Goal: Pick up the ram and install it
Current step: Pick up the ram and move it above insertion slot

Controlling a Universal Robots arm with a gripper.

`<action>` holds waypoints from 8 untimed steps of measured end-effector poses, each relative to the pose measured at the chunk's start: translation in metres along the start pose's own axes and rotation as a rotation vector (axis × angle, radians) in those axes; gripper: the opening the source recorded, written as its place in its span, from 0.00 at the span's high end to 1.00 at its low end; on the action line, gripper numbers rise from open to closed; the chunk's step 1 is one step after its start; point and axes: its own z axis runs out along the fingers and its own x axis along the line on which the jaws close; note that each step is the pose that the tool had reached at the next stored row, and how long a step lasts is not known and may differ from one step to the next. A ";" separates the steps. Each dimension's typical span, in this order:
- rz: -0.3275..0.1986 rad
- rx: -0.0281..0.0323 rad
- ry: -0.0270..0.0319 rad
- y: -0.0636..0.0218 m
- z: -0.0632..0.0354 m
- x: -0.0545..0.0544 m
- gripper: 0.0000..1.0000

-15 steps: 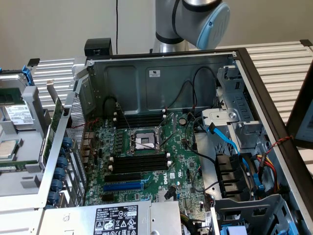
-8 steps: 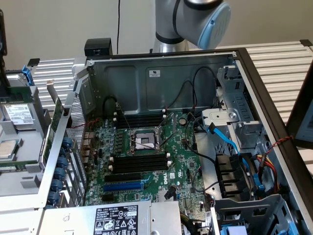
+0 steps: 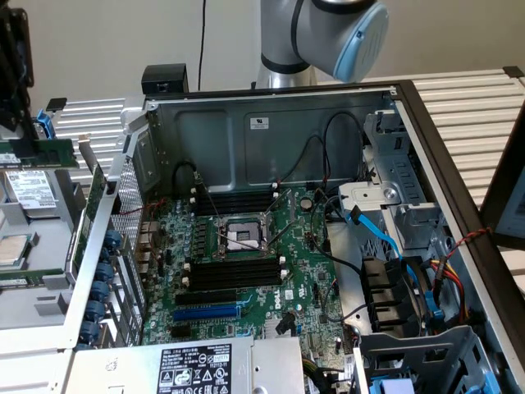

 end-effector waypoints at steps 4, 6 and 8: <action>-0.001 0.0000 0.0000 -0.0148 -0.0009 0.000 0.86; -0.001 0.0000 0.0000 -0.0239 -0.0016 0.000 0.86; -0.001 0.0000 0.0000 -0.0317 -0.0023 0.000 0.86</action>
